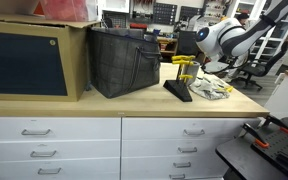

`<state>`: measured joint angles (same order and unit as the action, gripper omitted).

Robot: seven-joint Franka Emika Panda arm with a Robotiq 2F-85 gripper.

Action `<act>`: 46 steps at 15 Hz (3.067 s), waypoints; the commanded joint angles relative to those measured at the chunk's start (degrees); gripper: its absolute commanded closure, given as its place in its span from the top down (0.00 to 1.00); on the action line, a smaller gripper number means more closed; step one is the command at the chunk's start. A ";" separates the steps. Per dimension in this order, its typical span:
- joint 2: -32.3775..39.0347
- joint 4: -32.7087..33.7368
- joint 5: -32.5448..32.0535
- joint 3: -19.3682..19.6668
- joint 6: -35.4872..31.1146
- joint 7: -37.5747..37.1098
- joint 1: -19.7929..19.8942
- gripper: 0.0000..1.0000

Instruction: Remove one small yellow object from the black platform and put it on the table on the right

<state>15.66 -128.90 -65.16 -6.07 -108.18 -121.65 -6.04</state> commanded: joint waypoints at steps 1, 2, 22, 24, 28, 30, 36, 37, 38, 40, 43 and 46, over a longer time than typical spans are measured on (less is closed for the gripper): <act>2.98 0.41 -4.48 0.48 0.73 -3.21 -1.32 0.04; 3.88 0.42 -5.42 0.34 0.73 -3.99 -1.49 0.04; 8.97 -4.76 -17.18 -2.51 1.68 -7.99 -4.02 0.65; 6.45 -5.61 -14.88 -3.90 0.35 -6.97 -3.99 0.81; -3.26 -8.01 -1.40 -9.13 -6.49 0.21 -3.68 1.00; -8.36 -8.59 8.02 -10.85 -9.31 6.63 -4.24 1.00; -19.05 -7.47 35.45 -10.27 -8.84 26.04 -6.62 1.00; -20.15 -7.05 40.05 -10.01 -8.20 29.72 -6.68 1.00; -21.01 -6.67 43.83 -9.79 -7.52 32.81 -6.67 1.00; -22.30 -6.04 49.66 -9.43 -6.07 38.59 -6.60 1.00; -23.35 -5.17 54.85 -8.96 -2.74 48.77 -6.47 1.00; -23.65 -4.30 56.59 -8.60 1.21 57.83 -6.20 1.00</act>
<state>-7.02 -134.39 -10.86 -15.52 -111.27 -72.19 -12.07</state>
